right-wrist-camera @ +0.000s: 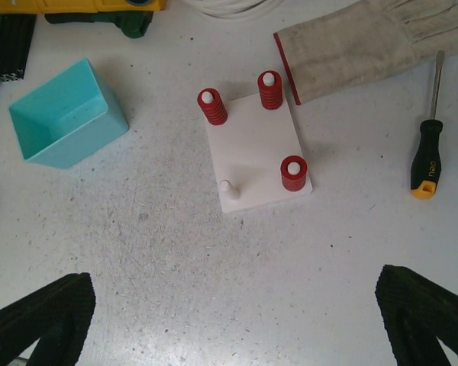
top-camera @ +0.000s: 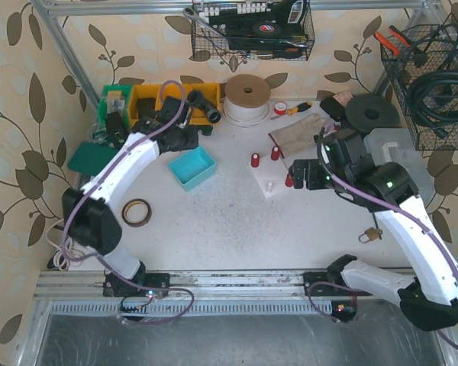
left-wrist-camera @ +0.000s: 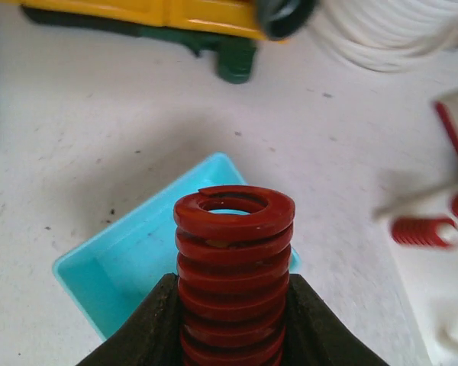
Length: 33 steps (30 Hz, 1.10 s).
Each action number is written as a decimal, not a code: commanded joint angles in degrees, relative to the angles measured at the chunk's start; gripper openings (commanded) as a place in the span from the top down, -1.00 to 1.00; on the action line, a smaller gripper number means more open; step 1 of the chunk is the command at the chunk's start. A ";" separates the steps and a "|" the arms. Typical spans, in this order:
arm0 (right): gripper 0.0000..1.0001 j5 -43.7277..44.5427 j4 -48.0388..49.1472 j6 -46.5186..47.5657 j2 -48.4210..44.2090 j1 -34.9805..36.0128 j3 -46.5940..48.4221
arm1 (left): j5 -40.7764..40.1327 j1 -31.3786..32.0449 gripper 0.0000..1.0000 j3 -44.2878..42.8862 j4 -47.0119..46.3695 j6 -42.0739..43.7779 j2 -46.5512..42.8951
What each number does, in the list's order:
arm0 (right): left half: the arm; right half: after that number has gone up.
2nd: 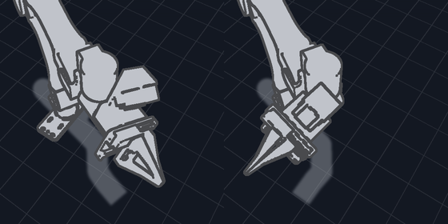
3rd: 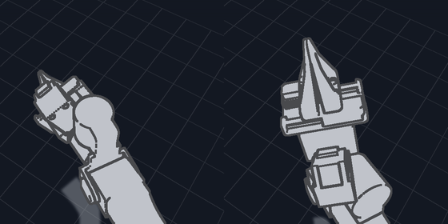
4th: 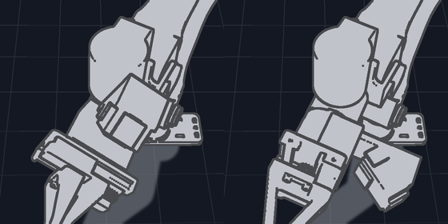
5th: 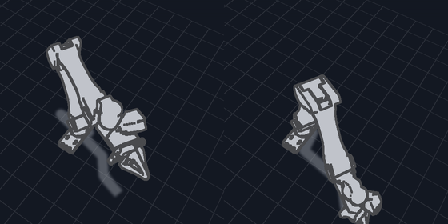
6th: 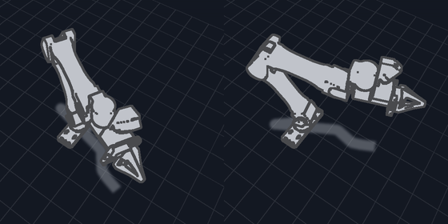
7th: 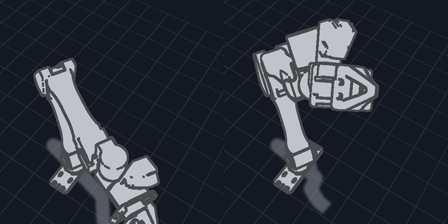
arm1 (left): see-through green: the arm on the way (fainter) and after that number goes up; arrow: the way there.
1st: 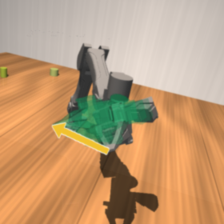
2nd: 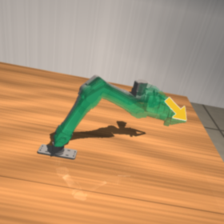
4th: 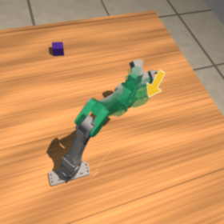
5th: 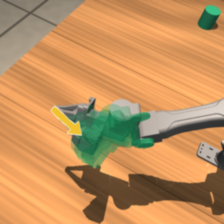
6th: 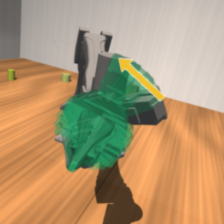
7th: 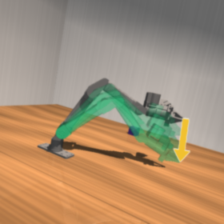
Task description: Install the large spring
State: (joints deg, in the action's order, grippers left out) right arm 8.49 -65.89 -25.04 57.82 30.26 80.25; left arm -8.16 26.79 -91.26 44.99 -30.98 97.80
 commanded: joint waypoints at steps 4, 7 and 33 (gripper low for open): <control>-0.88 -6.48 -3.07 -2.27 6.42 0.02 4.60 | 18.37 2.01 1.00 16.60 -18.81 25.13 -17.38; -0.71 -12.06 -1.76 -2.34 9.02 0.04 5.97 | 25.01 3.74 1.00 23.47 -25.09 33.96 -22.71; -0.21 -33.32 6.77 -5.69 28.80 3.86 16.74 | 40.40 14.43 1.00 29.00 -39.24 55.37 -23.77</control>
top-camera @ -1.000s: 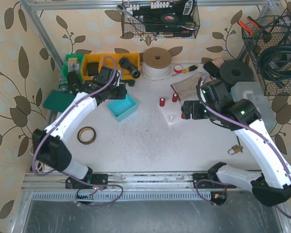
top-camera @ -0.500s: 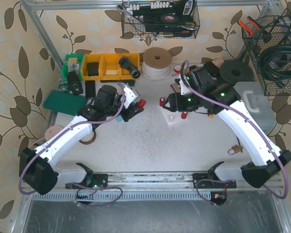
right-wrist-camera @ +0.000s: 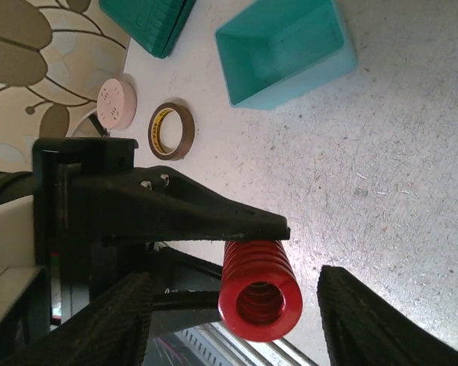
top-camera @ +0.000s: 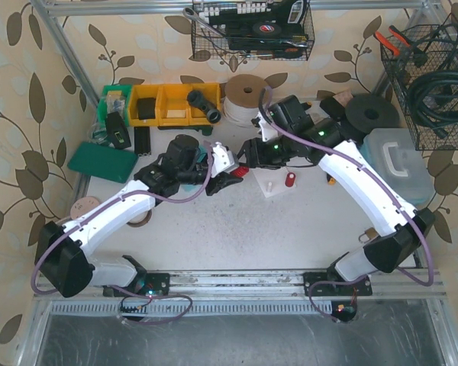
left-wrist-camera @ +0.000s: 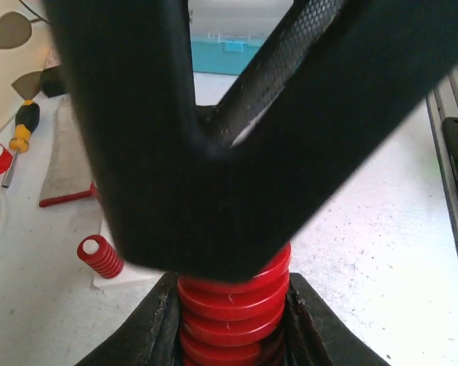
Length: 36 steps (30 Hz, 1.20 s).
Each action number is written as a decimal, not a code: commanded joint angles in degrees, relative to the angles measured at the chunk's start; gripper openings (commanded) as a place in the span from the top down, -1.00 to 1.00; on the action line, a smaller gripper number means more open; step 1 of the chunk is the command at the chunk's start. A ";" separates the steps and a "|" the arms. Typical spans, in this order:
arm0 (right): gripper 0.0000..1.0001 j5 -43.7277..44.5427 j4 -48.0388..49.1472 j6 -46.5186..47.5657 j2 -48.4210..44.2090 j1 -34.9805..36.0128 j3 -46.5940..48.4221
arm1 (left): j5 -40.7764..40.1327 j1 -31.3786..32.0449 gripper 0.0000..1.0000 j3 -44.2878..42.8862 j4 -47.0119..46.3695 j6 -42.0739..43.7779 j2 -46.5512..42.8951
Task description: Install the large spring
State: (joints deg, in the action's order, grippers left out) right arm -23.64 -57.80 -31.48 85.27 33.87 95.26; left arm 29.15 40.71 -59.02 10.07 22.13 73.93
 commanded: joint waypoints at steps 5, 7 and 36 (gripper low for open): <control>-0.21 -0.64 -1.72 1.73 2.23 0.28 1.26 | 3.72 0.78 1.00 -4.19 -5.61 1.36 0.89; -0.21 -0.46 -2.96 2.18 3.26 0.32 1.40 | 3.76 0.94 1.00 -4.53 -5.83 1.44 1.10; 1.00 28.54 4.86 8.95 -0.99 -2.49 -11.74 | -38.40 -0.72 -0.67 -3.85 21.61 -32.34 -4.53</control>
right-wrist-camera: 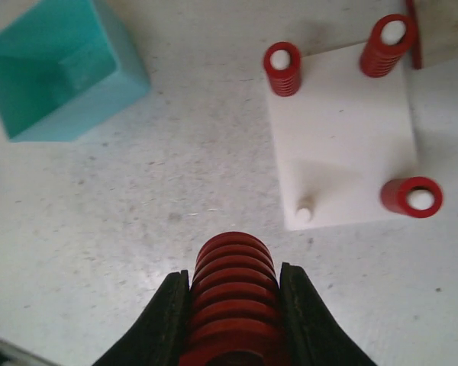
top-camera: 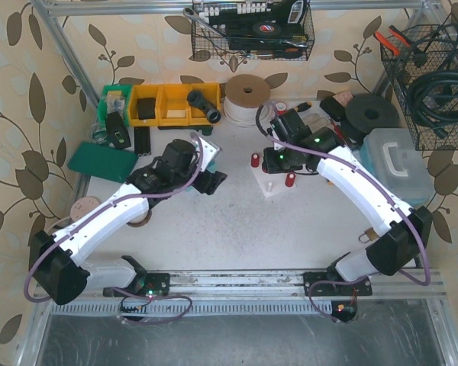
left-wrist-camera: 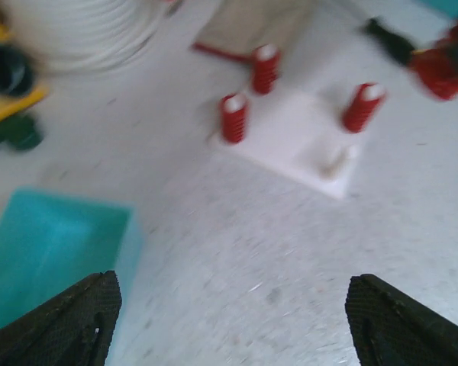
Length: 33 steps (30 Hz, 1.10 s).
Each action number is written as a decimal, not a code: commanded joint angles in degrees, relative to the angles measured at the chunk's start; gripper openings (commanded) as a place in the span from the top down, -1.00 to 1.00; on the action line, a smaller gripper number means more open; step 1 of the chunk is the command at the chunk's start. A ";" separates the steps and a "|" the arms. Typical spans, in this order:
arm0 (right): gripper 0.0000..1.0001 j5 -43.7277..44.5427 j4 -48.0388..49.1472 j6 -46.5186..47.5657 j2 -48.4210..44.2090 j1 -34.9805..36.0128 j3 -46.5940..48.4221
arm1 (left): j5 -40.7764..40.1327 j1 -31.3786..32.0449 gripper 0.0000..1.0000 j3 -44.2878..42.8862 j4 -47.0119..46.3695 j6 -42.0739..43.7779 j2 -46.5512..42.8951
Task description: Install the large spring
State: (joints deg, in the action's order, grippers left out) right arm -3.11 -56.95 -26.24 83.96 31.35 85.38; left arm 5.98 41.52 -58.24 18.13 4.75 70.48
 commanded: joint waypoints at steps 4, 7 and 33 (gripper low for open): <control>1.00 10.15 5.43 5.51 4.20 0.03 -2.51 | -13.79 -2.55 -0.69 -4.84 18.54 -18.82 -0.62; 1.00 9.35 6.95 5.16 7.15 0.19 -2.60 | -11.66 -2.95 -0.67 -3.47 18.12 -20.75 -1.86; 1.00 11.69 7.98 0.48 10.47 0.38 -11.14 | -15.59 -3.66 -0.64 -4.31 19.86 -17.68 -2.27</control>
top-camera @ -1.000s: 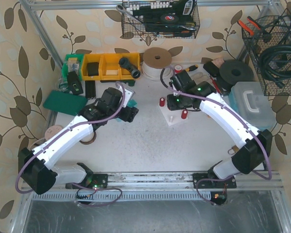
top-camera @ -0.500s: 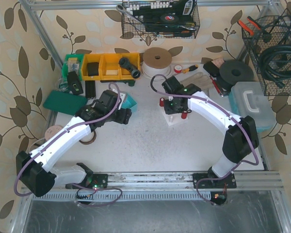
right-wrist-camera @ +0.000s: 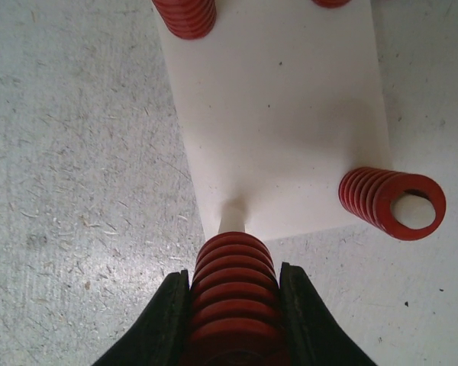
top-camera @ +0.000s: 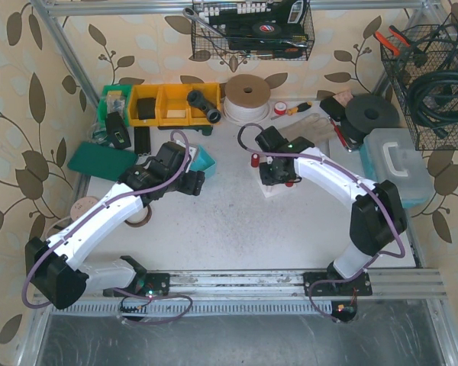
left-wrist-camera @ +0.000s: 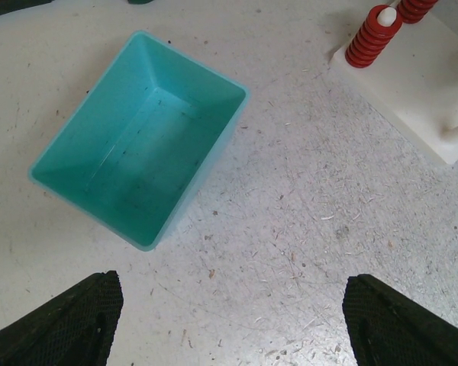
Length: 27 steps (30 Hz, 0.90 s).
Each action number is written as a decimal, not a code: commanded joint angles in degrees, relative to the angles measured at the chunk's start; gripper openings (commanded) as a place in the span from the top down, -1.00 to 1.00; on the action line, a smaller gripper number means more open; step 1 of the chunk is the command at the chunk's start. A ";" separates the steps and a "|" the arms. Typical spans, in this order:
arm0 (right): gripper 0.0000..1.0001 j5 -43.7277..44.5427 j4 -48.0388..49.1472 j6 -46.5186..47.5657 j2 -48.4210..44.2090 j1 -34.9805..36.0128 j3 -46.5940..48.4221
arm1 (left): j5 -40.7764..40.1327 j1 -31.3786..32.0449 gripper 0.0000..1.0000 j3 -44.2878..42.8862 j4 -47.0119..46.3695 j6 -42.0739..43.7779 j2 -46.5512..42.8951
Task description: Install the large spring
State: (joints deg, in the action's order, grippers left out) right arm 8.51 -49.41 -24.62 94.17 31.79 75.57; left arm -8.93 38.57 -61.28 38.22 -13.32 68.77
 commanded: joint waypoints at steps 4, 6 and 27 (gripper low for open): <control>1.00 0.89 1.30 -0.70 0.22 -0.05 -2.14 | -0.78 -0.71 -0.63 -1.38 -0.08 0.23 -0.40; 1.00 1.01 2.47 0.07 0.31 -0.04 -2.56 | -0.61 -0.70 -0.63 -1.54 -0.06 0.16 -0.32; 0.62 2.02 4.12 1.34 7.86 -0.20 -2.06 | 0.32 -0.73 -0.62 -1.84 0.10 0.07 -0.13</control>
State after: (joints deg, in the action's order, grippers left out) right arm 8.78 -45.12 -23.90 100.20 31.75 72.62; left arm -8.86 38.57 -61.28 38.28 -13.37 68.77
